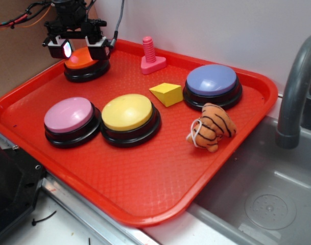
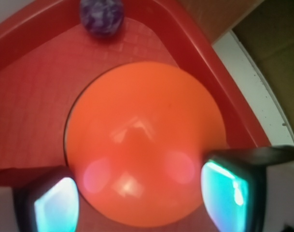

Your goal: Push the orange button.

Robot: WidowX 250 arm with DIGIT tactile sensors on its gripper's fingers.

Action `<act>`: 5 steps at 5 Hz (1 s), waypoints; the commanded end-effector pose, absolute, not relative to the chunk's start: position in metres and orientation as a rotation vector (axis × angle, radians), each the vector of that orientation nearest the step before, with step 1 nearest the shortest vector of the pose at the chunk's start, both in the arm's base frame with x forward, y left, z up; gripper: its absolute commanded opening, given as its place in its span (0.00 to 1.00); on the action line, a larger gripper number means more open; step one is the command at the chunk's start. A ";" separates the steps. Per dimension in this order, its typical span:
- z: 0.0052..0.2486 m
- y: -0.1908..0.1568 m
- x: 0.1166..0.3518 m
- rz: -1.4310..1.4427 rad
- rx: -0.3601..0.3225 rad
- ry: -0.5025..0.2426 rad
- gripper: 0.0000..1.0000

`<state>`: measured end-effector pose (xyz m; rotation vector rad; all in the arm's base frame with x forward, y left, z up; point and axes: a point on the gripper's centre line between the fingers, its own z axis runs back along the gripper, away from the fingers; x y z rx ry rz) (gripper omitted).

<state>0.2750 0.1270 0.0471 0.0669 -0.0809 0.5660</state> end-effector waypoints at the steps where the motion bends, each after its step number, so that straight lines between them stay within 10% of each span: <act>1: 0.077 0.136 0.261 0.568 0.036 -0.120 1.00; 5: 0.137 0.113 0.250 0.606 0.043 -0.182 1.00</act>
